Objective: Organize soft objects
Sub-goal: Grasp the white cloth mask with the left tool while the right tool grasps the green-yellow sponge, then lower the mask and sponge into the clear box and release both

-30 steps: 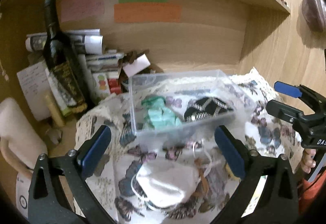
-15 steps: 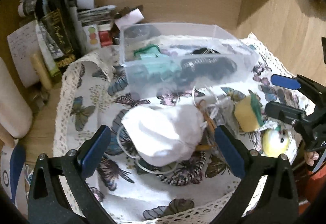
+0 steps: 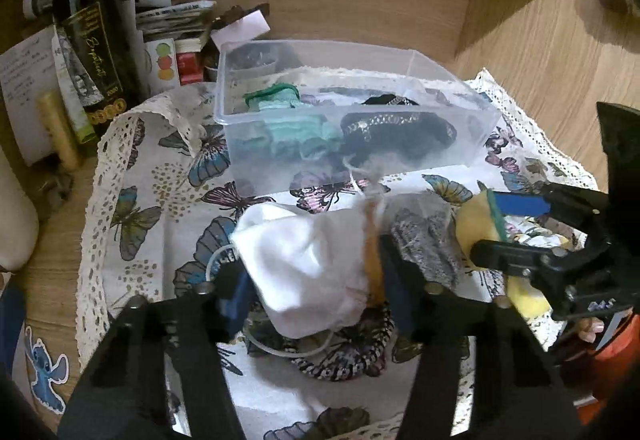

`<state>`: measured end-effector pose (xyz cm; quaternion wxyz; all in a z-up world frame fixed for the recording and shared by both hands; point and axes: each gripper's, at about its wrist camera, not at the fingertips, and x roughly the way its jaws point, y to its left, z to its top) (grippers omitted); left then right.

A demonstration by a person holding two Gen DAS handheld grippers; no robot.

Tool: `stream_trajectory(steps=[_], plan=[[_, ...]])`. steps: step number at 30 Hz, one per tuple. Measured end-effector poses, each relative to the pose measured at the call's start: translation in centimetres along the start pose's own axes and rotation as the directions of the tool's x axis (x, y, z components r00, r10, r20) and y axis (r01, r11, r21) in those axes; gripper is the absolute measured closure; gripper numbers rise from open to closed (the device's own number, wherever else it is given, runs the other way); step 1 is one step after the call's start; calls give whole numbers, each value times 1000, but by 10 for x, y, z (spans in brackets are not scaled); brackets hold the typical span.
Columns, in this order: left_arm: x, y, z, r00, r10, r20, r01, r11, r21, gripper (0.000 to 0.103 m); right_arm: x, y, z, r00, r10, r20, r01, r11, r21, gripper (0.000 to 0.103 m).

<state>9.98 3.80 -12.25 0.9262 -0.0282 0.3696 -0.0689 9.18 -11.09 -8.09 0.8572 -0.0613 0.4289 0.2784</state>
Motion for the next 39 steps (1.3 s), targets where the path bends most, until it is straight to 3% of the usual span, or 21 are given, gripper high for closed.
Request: stream_trajectory(steps=[5,13,18,26,34,39], plan=[[-15,-3,1,999,15,40,-16,1000,27,71,-12,-2,1,999,-11,52,11,1000,8,41],[-46,-4,19,990,17,138,-21,999,31,71,-41,-4,18,986,-55,156,54,999,5,41],[-65,-3,43,974,22,226,-27,999,19,71,-55,-10,35,972,-88,217,87,996,14,41],[-68,1,80,957,15,291,-15,1000,-4,71,-64,-21,68,947,-140,290,141,990,16,41],[-44,7,108,954,27,298,-20,999,-26,71,-46,-37,97,945,-168,280,167,986,28,41],[-16,14,114,966,27,256,-18,999,-37,71,-16,-46,109,961,-178,214,175,984,33,41]])
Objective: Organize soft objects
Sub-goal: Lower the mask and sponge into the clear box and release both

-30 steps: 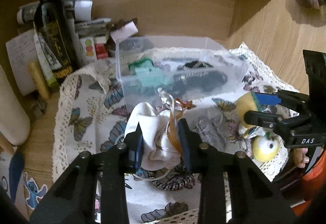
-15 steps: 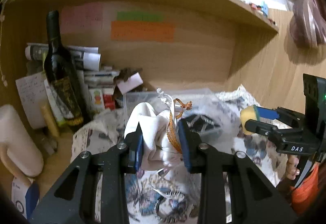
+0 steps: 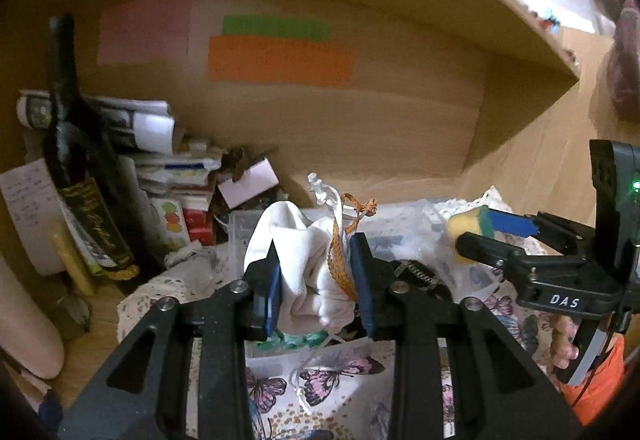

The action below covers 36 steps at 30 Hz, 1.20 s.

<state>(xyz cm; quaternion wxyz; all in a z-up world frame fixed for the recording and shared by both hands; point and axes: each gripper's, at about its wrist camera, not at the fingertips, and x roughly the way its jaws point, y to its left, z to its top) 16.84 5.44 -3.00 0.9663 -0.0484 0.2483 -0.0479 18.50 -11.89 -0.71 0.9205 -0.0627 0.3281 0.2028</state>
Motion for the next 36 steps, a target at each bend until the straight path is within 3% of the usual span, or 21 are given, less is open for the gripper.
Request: stream_trajectory(steps=[9,14,17,20,25,32,36], plan=[[55,6,-22,986,-8,-166,12,1000,22,71,53,-1,-14,990,-14,-143,11,1000,-26,41],[67,6,-32,974,-14,-225,17,1000,15,67,65,5,-18,985,-47,-168,35,997,-72,40],[64,6,-32,975,-14,-223,16,1000,9,55,63,5,-17,984,-52,-169,40,996,-75,36],[58,4,-29,977,-22,-214,22,1000,-1,44,60,6,-16,985,-57,-164,46,996,-71,24],[36,-2,-21,987,-4,-162,5,1000,5,26,48,8,-12,989,-47,-138,39,997,-64,22],[-4,-15,-10,997,-11,-83,12,1000,13,3,-2,13,-2,999,-34,-25,33,998,-55,14],[-27,-21,-10,999,3,-34,-2,1000,27,0,-33,15,-2,999,-27,44,30,998,-55,8]])
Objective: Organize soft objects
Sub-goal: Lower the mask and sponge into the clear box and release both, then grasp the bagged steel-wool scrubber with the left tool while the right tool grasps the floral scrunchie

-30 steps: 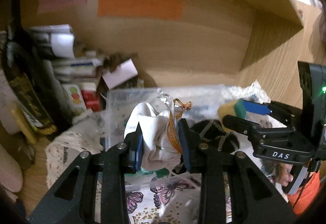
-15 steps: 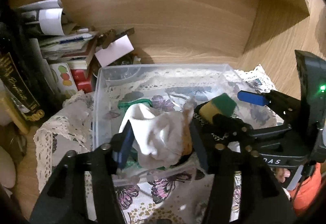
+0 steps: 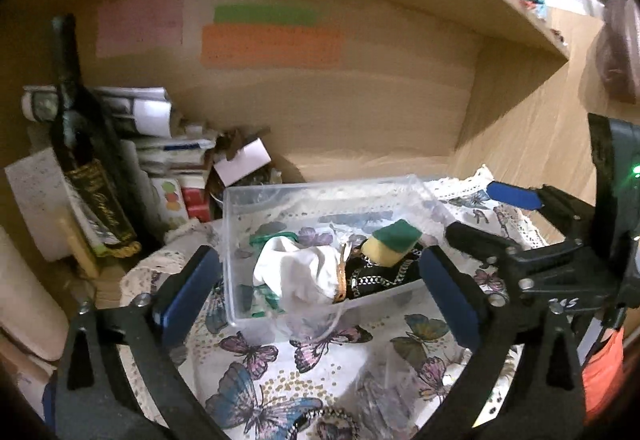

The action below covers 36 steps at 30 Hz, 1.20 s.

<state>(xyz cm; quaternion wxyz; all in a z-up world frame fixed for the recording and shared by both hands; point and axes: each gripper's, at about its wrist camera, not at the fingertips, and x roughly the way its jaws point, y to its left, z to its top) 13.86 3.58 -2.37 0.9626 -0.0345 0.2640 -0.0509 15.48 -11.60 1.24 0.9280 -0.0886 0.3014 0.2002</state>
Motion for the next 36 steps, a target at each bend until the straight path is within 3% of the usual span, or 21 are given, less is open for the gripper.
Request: stream_trajectory(steps=[7,16,28,30,32,33,34,36], plan=[[-17,-3,-22,1000,9,-12,-9,1000,8,0,-35,2,-20,999,-3,39,3,1000,-5,5],[-2,-11,-70,985,-67,-160,64,998,-23,0,-32,-9,-76,995,10,-99,-5,999,50,4],[18,-44,-106,976,-67,-208,79,996,47,0,-41,1,-119,982,96,-162,-79,991,108,4],[20,-46,-107,974,-79,-210,90,995,45,6,-37,4,-122,981,86,-176,-71,993,93,5],[24,-48,-107,970,-90,-227,104,993,51,21,-31,4,-126,978,70,-195,-54,995,86,5],[26,-49,-107,967,-97,-237,112,992,53,22,-28,1,-128,977,79,-200,-60,993,99,8],[29,-49,-107,963,-102,-248,119,992,52,24,-26,-3,-129,976,88,-201,-66,991,116,11],[34,-50,-108,960,-104,-261,121,991,49,27,-23,-11,-130,973,107,-205,-76,986,151,27]])
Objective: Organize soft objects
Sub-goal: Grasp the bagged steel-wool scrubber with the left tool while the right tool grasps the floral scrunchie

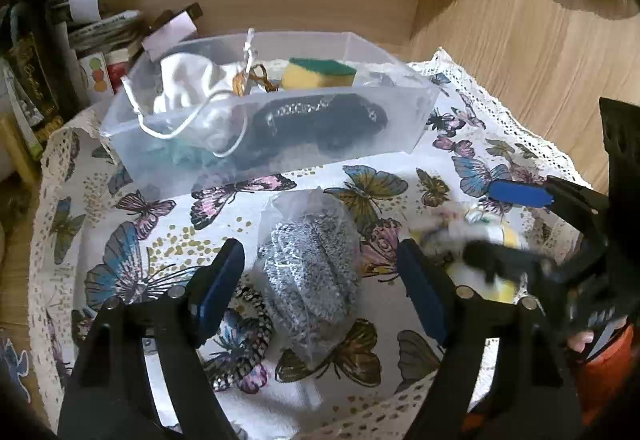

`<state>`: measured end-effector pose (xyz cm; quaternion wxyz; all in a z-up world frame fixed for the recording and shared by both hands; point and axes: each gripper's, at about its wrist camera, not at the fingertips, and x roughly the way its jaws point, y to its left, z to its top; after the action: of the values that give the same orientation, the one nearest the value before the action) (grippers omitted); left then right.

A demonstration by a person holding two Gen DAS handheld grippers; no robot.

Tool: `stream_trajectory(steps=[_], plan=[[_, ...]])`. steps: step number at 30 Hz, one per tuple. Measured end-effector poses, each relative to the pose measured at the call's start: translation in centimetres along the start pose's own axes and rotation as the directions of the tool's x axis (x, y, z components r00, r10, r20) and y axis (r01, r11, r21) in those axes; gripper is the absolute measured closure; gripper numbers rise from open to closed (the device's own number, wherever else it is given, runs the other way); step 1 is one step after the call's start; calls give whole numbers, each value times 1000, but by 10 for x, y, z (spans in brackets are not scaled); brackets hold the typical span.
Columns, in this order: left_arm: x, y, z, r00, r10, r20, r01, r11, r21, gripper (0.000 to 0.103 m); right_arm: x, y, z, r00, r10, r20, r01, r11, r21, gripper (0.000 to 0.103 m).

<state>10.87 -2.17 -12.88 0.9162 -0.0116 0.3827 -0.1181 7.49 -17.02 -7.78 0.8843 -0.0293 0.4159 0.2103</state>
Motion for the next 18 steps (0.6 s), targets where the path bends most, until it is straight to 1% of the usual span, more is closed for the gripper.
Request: stream_trajectory(steps=[1,2,4,6,7,8,9,11,14,18], plan=[[3,0,0,1000,-4,-12,4,1000,1,32,2,-6,1,1000,10,-3,-10,1000,22,31],[6,0,1,1000,-10,-24,10,1000,2,37,3,-9,2,1000,11,-4,-11,999,32,37],[10,-1,2,999,-21,-38,21,1000,4,43,7,-15,3,1000,3,-11,-3,999,47,42],[12,-1,2,999,-28,-46,28,1000,1,47,12,-18,2,1000,-5,-24,6,999,50,51],[13,0,3,998,-31,-51,31,1000,-4,51,16,-20,1,999,-10,-33,12,999,49,53],[14,1,3,998,-32,-54,31,999,-10,56,19,-22,0,999,-21,-44,23,998,50,60],[14,2,2,998,-37,-55,36,999,-16,58,22,-24,-1,998,-27,-50,29,998,55,67],[13,4,2,998,-48,-52,47,999,-25,67,22,-25,-2,999,-33,-43,36,998,59,74],[10,3,2,998,-49,-37,48,999,-23,73,15,-25,-1,1000,-26,-16,27,998,57,80],[2,1,6,999,-39,-4,39,999,-10,77,1,-20,7,998,-47,36,46,999,27,80]])
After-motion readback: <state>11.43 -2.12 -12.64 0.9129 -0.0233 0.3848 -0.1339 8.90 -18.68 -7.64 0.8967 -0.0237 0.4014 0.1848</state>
